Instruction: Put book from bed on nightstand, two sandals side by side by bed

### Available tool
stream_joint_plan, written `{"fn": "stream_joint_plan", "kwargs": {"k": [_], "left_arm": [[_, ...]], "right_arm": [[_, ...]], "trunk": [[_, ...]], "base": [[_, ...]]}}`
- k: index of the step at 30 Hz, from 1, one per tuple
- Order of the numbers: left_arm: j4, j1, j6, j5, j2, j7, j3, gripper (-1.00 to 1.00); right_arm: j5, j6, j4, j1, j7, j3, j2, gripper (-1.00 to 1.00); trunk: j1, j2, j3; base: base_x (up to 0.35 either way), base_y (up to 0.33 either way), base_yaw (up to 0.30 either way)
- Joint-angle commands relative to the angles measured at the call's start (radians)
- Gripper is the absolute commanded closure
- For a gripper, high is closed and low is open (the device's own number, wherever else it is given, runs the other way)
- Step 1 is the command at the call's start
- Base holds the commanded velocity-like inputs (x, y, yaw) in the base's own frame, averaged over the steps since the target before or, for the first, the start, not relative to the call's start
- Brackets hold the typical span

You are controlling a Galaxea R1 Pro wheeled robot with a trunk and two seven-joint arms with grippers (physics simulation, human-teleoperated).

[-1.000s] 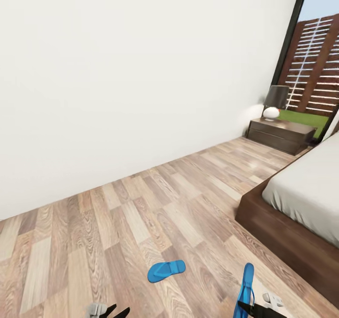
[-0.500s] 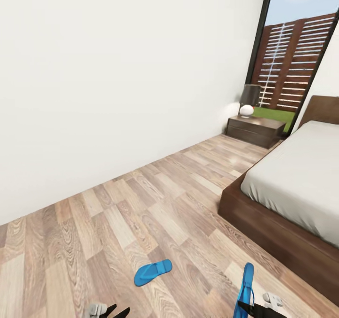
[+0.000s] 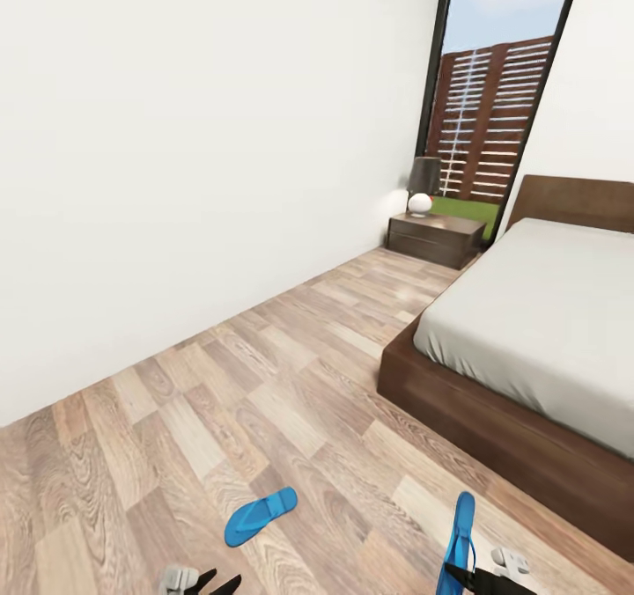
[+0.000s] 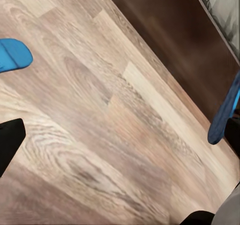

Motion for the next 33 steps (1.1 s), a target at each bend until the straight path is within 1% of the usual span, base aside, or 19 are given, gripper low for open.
{"fn": "stream_joint_plan", "kwargs": {"k": [1,33], "left_arm": [[0.001,0.0,-0.005,0.0,0.0,-0.003,0.002,-1.0],[0.001,0.0,-0.005,0.0,0.0,-0.004,0.002,-1.0]], "right_arm": [[0.001,0.004,0.001,-0.001,0.004,-0.005,0.0,1.0],[0.001,0.004,0.0,-0.001,0.004,-0.006,0.0,1.0]], "trunk": [[0.0,0.0,-0.001],[0.0,0.0,-0.001]], "base": [[0.0,0.0,-0.265],[0.0,0.0,-0.276]]}}
